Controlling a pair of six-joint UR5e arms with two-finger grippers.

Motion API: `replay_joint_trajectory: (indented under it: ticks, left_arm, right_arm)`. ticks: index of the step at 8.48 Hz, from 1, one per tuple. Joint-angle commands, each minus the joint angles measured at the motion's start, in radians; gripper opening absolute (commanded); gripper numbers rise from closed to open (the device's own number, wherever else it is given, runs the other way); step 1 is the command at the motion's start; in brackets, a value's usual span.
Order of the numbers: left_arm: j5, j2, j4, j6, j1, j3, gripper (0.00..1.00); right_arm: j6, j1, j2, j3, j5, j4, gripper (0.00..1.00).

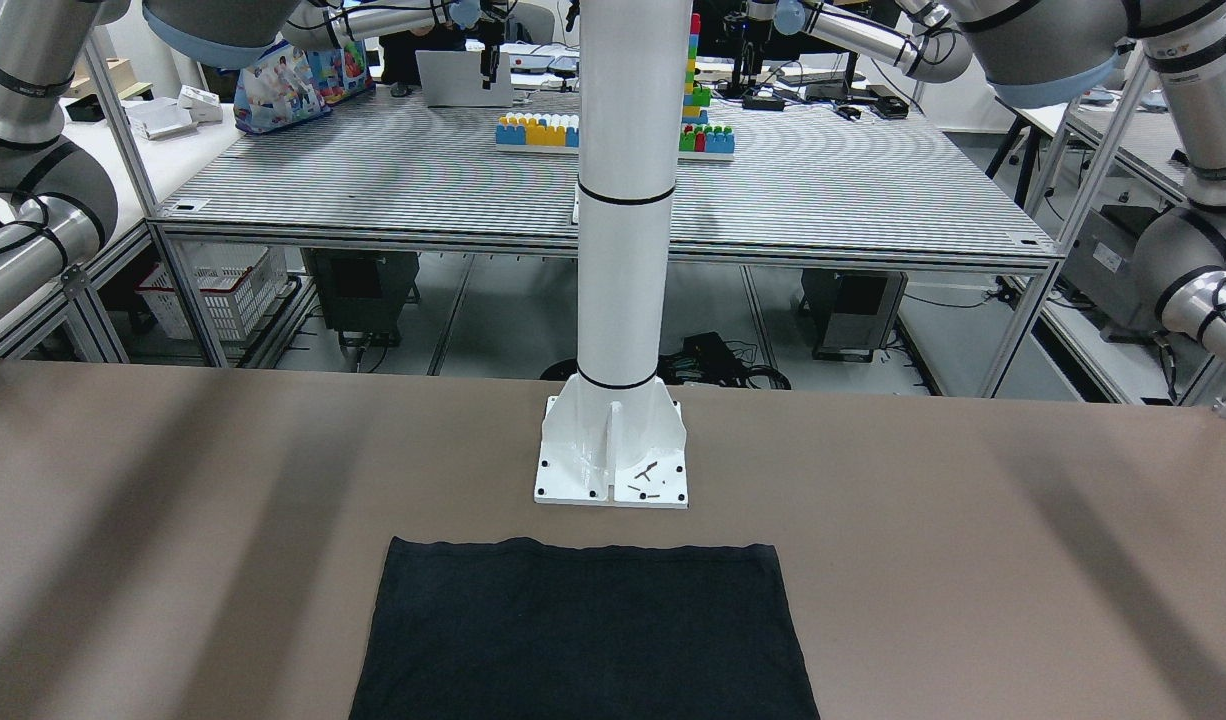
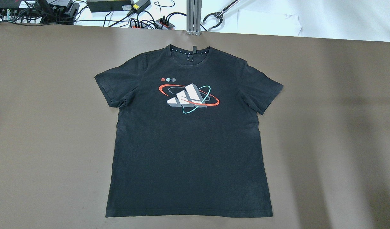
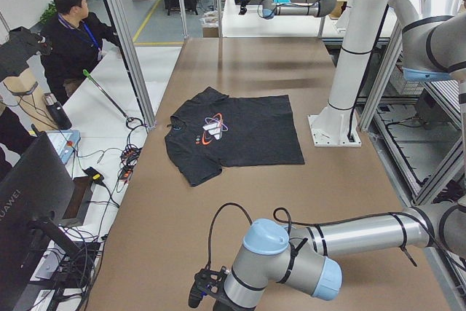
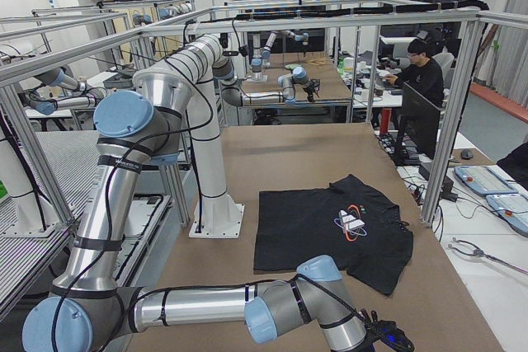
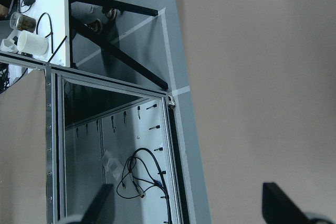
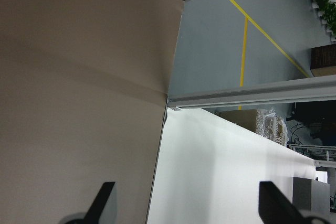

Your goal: Fold clothes

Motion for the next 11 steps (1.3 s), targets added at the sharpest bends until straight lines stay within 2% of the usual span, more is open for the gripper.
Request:
replay_joint_trajectory:
  ticks: [1, 5, 8, 11]
  left_arm:
    - [-0.006, 0.006, -0.002, 0.003, 0.001, 0.000, 1.00]
    - [-0.011, -0.005, 0.002, -0.001, 0.001, -0.012, 1.00]
    - [-0.007, -0.044, -0.004, -0.001, 0.001, 0.014, 1.00]
    - [-0.011, -0.054, -0.005, 0.002, 0.004, 0.006, 1.00]
  right_arm:
    - [0.000, -0.001, -0.001, 0.002, -0.002, 0.001, 0.95]
    - [0.003, -0.005, 0.022, 0.003, 0.012, 0.029, 0.95]
    - [0.054, -0.005, 0.025, 0.003, 0.063, -0.023, 0.95]
    - [0.055, -0.010, 0.008, 0.003, 0.058, -0.003, 0.95]
